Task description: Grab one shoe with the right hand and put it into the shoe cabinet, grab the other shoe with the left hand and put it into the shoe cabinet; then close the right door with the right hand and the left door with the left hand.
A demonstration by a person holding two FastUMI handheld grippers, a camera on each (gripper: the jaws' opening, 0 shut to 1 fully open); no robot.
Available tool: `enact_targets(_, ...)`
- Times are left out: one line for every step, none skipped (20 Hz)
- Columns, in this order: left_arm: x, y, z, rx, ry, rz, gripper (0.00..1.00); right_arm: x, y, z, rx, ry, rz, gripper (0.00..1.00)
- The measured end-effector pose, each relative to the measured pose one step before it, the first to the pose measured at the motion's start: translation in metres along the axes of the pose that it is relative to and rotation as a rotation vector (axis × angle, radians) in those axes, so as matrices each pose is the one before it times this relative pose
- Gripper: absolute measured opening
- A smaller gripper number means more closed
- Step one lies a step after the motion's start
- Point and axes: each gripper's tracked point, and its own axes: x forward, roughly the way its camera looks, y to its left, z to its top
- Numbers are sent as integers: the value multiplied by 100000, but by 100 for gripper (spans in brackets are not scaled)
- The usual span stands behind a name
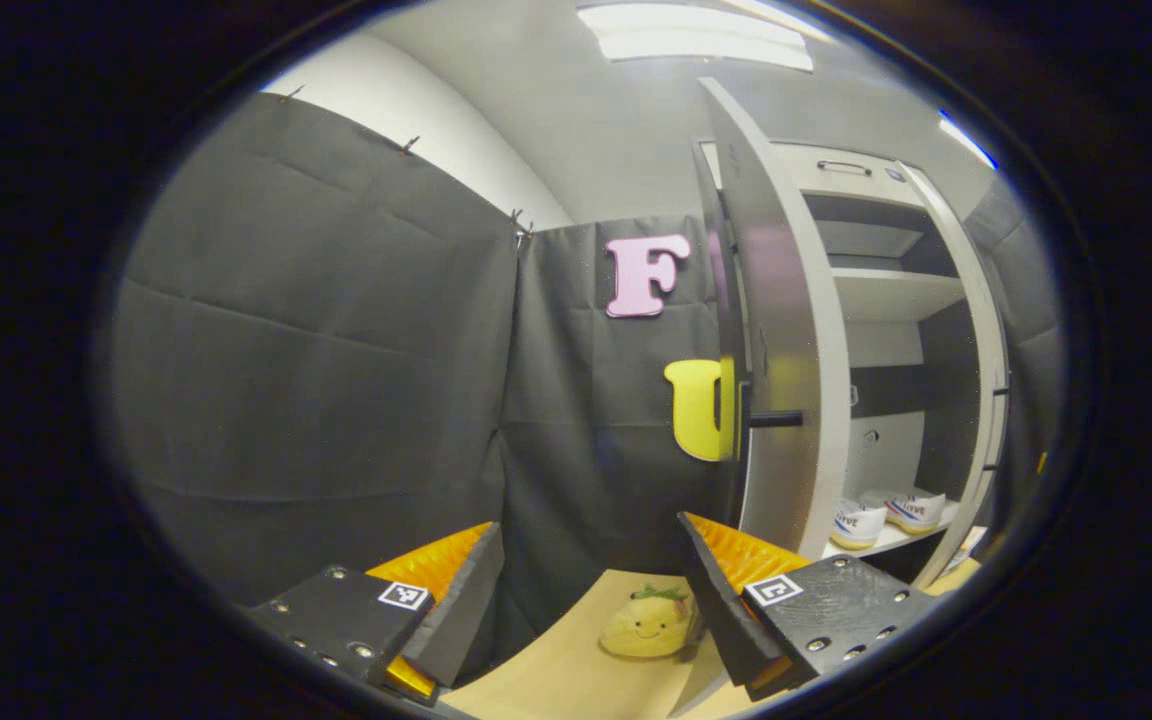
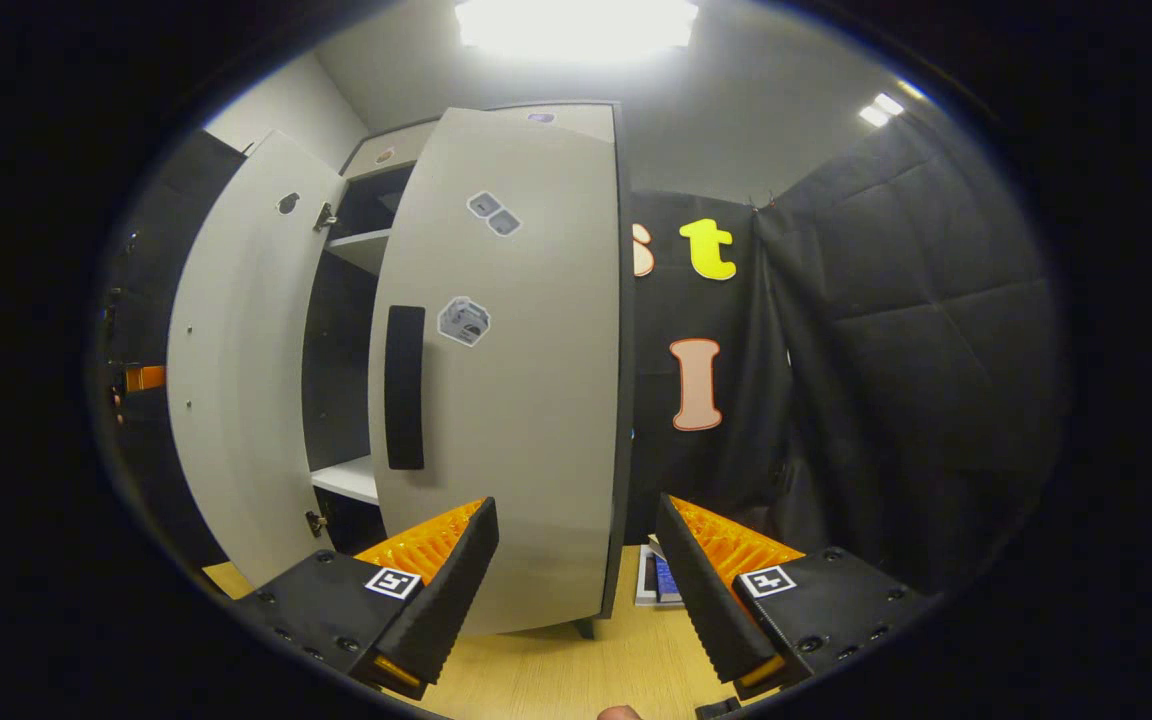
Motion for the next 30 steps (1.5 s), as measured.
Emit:
enact_targets(596, -264, -270, 665, 288, -230, 100, -186, -521, -164, 735, 683, -1033, 100)
enact_targets(551, -335, -133, 785, 362, -358, 100, -31, -540, -122, 586, 353, -1212, 100)
enact_targets(447, -514, -375, 321, 917, -971, 100, -118, -486, -99, 528, 280, -1106, 100)
enact_targets(83, -379, -266, 521, 631, 143, 100, -34, -362, -230, 570, 229, -910, 100)
enact_targets(170, -125, -104, 1374, -66, -198, 100, -55, -271, -59, 645, -27, -571, 100)
enact_targets(-132, -217, 230, 1238, -878, -517, 100, -69, -132, -155, 557, -70, -329, 99)
enact_targets(-251, -361, 107, 784, -312, -873, 100, -95, -21, -184, 267, 209, -125, 96)
enact_targets(-56, -247, 52, 613, 351, -841, 100, -114, 23, -301, -5, 481, 75, 96)
enact_targets(-12, -164, -64, 346, 300, -640, 99, -157, 92, -183, -109, 312, 20, 96)
enact_targets(-41, -298, 142, -233, 278, -534, 99, 24, 3, -65, -32, 65, -185, 99)
enact_targets(-183, -275, 191, -610, -151, -722, 99, -77, 40, -117, 202, 104, -44, 99)
enact_targets(-60, -326, -13, -444, 96, -811, 99, -93, 103, -179, 335, 316, 170, 100)
enact_targets(-218, -479, -46, -242, 42, -822, 99, -149, 131, -136, 284, 435, 248, 96)
enact_targets(-149, -416, 111, 56, -114, -947, 99, -208, 125, 74, 52, 81, 136, 99)
enact_targets(-162, -487, 77, 25, -212, -1173, 99, -225, 72, 73, -397, -204, -135, 100)
enact_targets(-98, -583, 115, -202, -267, -1525, 99, -141, -98, -17, -616, -144, -447, 99)
enact_targets(-140, -704, -15, -373, -237, -1595, 99, -122, -45, -54, -499, 74, -363, 100)
enact_targets(-47, -863, 80, -109, -479, -2010, 99, -134, 33, 4, -192, 174, -132, 99)
enact_targets(-86, -643, 129, 40, -486, -1428, 99, -95, -95, -57, -18, 213, -171, 99)
enact_targets(-110, -660, 13, 69, -445, -1353, 99, -162, 38, -27, -131, 168, -138, 99)
enact_targets(18, -622, 101, -23, -394, -1261, 99, -102, -42, -18, -294, 96, -194, 99)
enact_targets(-73, -506, -136, -125, -302, -1230, 99, -158, -13, -43, -358, 69, -157, 96)
enact_targets(13, -525, 39, -433, -111, -1076, 99, -62, 28, 21, -421, -5, -90, 100)
enact_targets(23, -396, -73, -452, -232, -1051, 99, -86, 13, 4, -448, 123, -240, 100)
enact_targets(104, -498, 13, -314, -207, -1060, 99, -102, -32, -51, -434, 82, -171, 96)
enact_targets(142, -635, -56, -179, -169, -935, 99, -53, 5, -8, -253, 185, -222, 99)
enact_targets(78, -133, 53, 77, -216, -964, 99, -44, -46, -103, -48, 334, -197, 96)
enact_targets(48, -163, 111, 76, -236, -980, 99, -103, -19, 71, 403, -11, -195, 96)
enact_targets(72, -198, -9, -218, -164, -994, 99, 15, -50, 99, 521, -212, -129, 96)
enact_targets(14, -409, 42, -408, -62, -1128, 99, 53, -31, 110, 172, -26, -217, 99)
